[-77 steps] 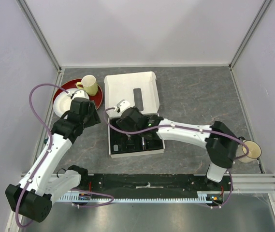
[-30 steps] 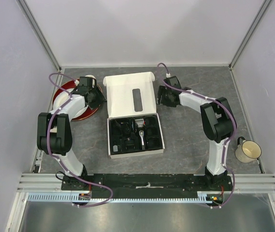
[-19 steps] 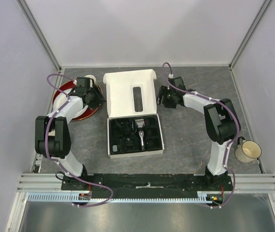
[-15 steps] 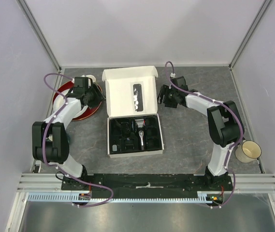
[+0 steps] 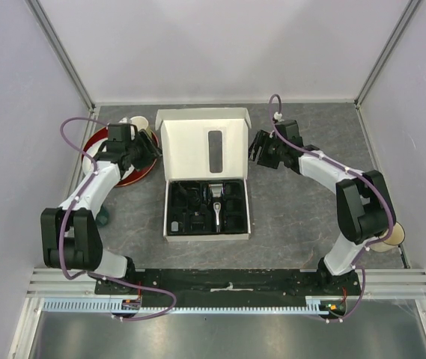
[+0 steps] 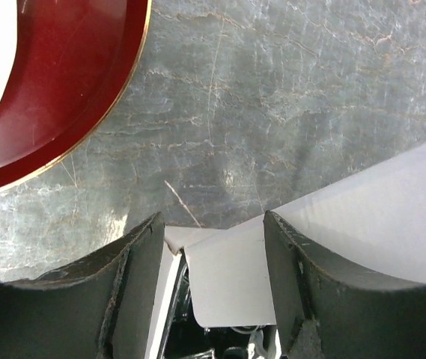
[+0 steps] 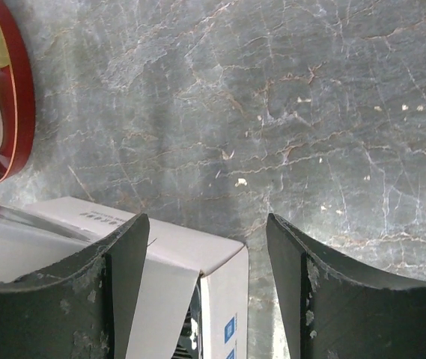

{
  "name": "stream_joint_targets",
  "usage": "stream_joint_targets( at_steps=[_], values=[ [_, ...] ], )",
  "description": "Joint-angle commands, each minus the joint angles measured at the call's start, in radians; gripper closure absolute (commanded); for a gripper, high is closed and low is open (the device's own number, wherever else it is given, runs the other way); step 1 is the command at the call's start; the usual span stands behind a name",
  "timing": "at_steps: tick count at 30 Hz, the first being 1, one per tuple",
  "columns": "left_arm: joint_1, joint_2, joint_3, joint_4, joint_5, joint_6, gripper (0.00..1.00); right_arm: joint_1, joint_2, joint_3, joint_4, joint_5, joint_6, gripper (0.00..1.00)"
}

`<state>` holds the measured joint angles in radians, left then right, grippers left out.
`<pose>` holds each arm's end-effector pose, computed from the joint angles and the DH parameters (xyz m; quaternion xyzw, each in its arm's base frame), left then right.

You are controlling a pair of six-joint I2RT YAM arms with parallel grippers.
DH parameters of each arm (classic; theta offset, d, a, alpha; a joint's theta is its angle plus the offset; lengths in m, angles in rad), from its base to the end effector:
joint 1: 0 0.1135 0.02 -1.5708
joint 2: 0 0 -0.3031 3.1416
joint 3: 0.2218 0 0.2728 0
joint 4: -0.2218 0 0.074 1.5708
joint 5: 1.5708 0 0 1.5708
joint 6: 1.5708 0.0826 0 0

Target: Sort the hair-cutting tools

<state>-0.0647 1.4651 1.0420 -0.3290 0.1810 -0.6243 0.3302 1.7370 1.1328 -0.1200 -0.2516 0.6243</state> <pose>0.3670 -0.0387 0.2543 -0.2177 0.8880 -0.2119 0.3451 0.4082 0.1617 0.2086 0.0816 0.9023 0.2888 0.3094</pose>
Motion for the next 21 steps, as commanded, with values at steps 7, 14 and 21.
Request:
stream_joint_targets(
  at_steps=[7,14,21],
  values=[
    [-0.001,-0.166,-0.112,0.021,0.120,0.000,0.37,0.012,-0.154,-0.088,0.109,-0.124,0.089,0.28],
    [0.002,-0.238,-0.175,0.008,0.127,-0.008,0.37,0.012,-0.214,-0.134,0.114,-0.156,0.132,0.28],
    [0.002,-0.310,-0.246,0.004,0.120,-0.011,0.37,0.012,-0.303,-0.188,0.096,-0.126,0.144,0.28]
  ],
)
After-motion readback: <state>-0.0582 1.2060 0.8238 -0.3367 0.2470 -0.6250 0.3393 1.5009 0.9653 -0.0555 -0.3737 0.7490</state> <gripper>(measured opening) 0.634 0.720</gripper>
